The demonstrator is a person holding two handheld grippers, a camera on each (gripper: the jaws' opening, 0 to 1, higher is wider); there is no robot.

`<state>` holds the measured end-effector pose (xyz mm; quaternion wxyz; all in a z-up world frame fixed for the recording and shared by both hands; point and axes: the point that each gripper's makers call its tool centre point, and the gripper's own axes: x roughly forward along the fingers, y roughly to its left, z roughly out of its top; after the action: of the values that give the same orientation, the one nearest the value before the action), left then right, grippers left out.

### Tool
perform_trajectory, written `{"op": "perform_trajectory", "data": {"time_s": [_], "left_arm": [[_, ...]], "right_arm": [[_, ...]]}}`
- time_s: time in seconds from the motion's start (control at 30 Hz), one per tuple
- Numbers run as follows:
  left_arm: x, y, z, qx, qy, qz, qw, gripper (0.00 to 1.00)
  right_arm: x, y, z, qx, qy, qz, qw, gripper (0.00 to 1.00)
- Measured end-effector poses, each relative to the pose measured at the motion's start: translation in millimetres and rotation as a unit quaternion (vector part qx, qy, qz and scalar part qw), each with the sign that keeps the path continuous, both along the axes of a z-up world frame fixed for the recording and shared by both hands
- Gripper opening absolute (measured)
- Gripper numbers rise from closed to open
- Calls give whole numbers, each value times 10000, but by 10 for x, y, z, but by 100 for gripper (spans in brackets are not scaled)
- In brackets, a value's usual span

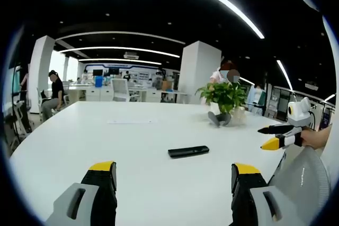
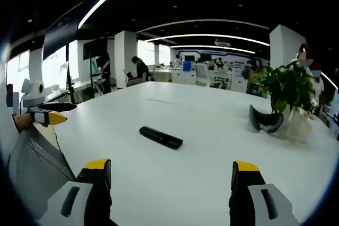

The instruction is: Press the specified remote control buttons in sequence, fully releasing each button before pressing the next.

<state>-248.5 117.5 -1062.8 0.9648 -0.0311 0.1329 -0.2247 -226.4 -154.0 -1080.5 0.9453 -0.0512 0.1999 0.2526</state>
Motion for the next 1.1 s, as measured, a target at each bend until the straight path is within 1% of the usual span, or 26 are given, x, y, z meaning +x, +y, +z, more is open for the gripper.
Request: {"op": "perform_trajectory", "data": {"time_s": [0.33,0.57,0.8,0.87,0.93,1.1], "left_arm": [[0,-6,-14,34,29,-14,10000,92],[-5,-15,-36,87,73,-42,9999,92],[-11,-24,-68,232,113,-85,9996,92],[-13,-36,-67,266,95,-112,9995,91],[-21,-51,-91,297,158,-157,9993,91],[-36,-92,-113,337,209,-269,9989,91]], "right_arm": [[-5,6,3,-25,0,-1,10000,94],[-16,27,8,-37,2,40,10000,92],[-15,22,17,-25,-1,16,10000,91],[-14,22,17,-23,4,15,10000,91],[-14,30,22,-11,-4,35,10000,91],[-25,74,33,-41,-32,155,9999,91]]}}
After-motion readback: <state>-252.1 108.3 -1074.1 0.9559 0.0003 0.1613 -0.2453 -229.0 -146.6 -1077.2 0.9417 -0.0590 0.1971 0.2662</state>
